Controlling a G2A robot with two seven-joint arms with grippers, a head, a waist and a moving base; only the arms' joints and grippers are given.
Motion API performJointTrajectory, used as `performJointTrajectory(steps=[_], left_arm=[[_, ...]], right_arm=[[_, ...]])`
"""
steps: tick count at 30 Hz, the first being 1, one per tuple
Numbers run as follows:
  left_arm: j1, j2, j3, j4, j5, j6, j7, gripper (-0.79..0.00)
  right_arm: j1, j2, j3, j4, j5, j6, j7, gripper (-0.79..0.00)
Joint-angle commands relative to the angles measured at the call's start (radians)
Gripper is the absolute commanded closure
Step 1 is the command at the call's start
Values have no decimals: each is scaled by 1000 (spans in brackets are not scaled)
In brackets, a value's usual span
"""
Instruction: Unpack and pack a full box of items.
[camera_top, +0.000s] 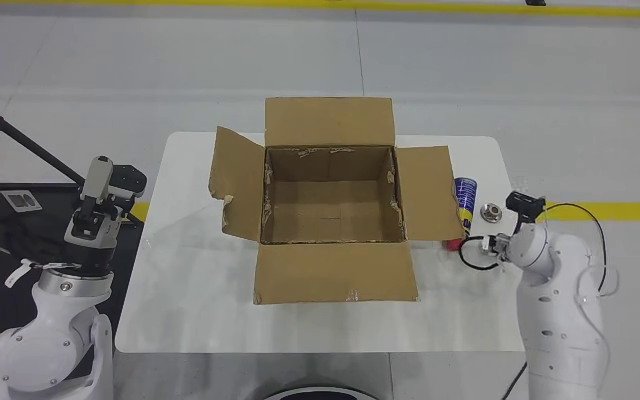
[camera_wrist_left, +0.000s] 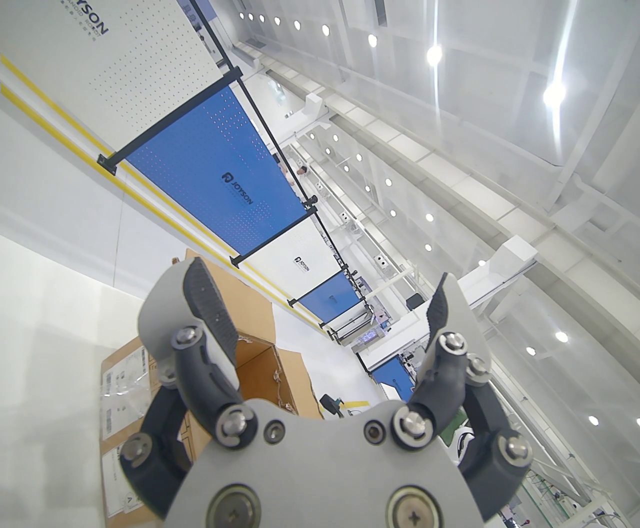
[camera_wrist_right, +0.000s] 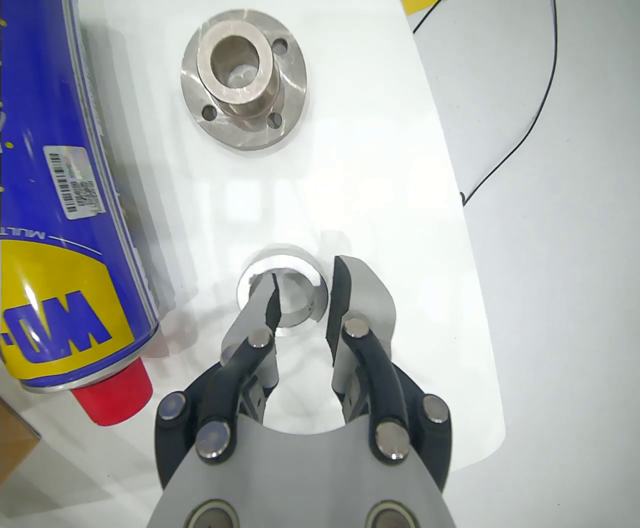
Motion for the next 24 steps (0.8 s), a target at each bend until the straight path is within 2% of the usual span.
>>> performJointTrajectory(steps=[1,5,8,11,17,20,24], left_arm=[[0,0,0,0,0,0,0,-785],[0,0,0,0,0,0,0,-785],[0,0,0,0,0,0,0,-785],[0,0,0,0,0,0,0,-785],[4,2,-3,-11,1,8,21,-785],[13,3,-11,-16,5,17,36,-785],[16,4,-12,-17,6,20,37,-785]], right_arm=[[-3,2,10,-32,0,5,2,-785],[4,0,36,-131,86,11,-32,-785],[18,-8,53,-203,269,-1,-108,-785],[35,-15,45,-212,428,-40,-172,-785],[122,-20,21,-41,650,-111,-195,-785],[170,-16,11,63,737,-174,-142,-785],[193,-12,-2,120,842,-264,-102,-785]])
